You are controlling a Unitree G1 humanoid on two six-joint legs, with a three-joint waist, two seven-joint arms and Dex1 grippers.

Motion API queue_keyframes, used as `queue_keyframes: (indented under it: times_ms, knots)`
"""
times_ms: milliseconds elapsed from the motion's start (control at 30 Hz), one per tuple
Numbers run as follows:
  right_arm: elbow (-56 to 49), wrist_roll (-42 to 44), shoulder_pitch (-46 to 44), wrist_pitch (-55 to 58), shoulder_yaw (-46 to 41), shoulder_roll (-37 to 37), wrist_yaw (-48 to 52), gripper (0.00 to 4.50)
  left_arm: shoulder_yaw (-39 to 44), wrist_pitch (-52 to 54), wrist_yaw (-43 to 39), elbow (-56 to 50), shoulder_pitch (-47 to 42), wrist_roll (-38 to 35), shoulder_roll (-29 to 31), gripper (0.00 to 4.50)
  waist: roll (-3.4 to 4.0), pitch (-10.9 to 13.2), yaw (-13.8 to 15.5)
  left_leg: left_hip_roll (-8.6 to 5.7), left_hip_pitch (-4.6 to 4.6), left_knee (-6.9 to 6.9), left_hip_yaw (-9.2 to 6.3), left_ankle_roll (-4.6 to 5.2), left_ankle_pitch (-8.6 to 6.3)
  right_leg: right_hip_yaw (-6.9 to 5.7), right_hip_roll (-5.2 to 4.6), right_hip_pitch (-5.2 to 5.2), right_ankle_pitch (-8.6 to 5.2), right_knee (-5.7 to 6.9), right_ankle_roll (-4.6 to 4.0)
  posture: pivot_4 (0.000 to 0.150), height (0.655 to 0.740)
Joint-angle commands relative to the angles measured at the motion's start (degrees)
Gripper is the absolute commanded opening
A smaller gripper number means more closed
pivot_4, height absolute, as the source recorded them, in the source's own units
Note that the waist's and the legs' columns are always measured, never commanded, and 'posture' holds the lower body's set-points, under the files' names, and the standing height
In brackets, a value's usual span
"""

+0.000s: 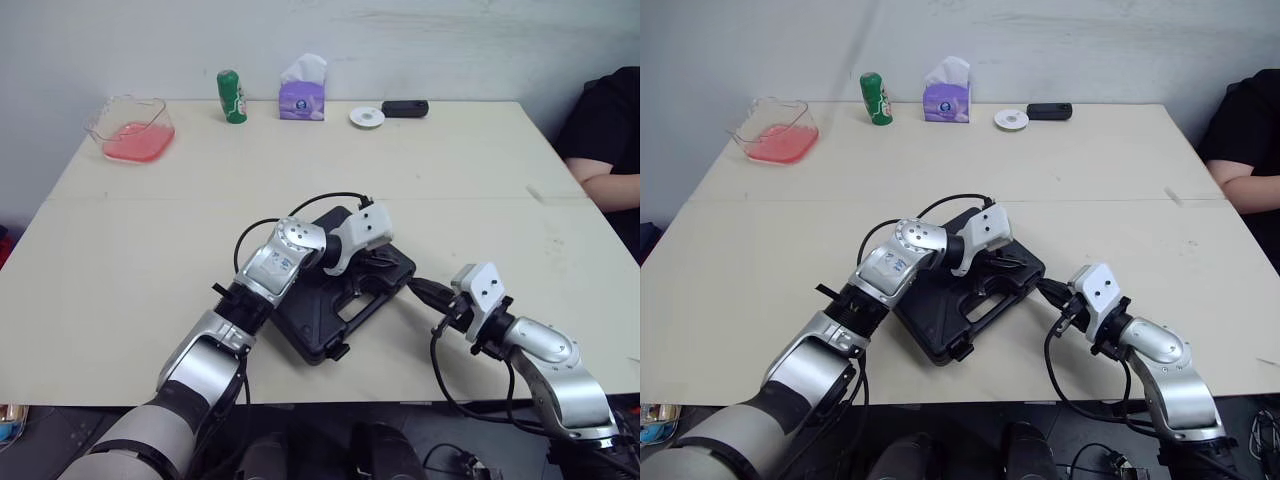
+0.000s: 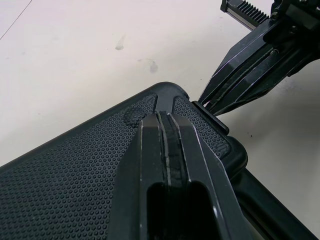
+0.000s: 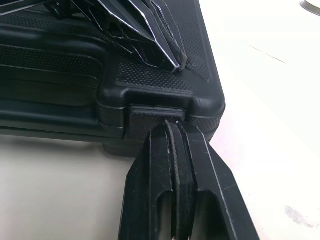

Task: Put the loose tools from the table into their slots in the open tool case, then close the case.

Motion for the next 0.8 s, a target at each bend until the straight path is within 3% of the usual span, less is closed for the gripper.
queue_keyframes:
  times_ms: [33, 500, 800]
  knots:
    - [-1.75, 1.05, -2.00, 0.53, 0.71, 1.14, -0.59, 0.00, -4.23, 5.20, -0.05, 6.10, 5.05, 4.34, 1.85, 0.04, -0.02, -0.04, -0.01, 0.02, 0.00, 0.00, 0.00, -0.01, -0.01, 0.00, 0.00, 0.00, 0.00, 0.00, 0.00, 0.150, 0.7400]
    - [-6.26, 2.38, -2.80, 8.55, 1.64, 1.36, -1.02, 0.00, -4.22, 4.99, -0.22, 5.45, 6.75, 4.21, 2.44, 0.04, 0.05, -0.34, -0.24, 0.12, 0.13, -0.34, 0.00, -0.15, -0.05, -0.01, 0.03, -0.05, -0.06, -0.03, -0.20, 0.150, 0.7400]
    - [-9.20, 4.25, 3.48, 7.42, -3.86, -4.80, 2.73, 0.00, 5.21, -4.48, -3.79, -6.19, 4.98, -3.41, 3.21, 0.04, 0.40, -0.03, 0.65, 0.12, -0.13, -0.46, -0.01, -0.17, -0.04, -0.10, 0.04, -0.26, -0.06, -0.21, -0.21, 0.150, 0.7400]
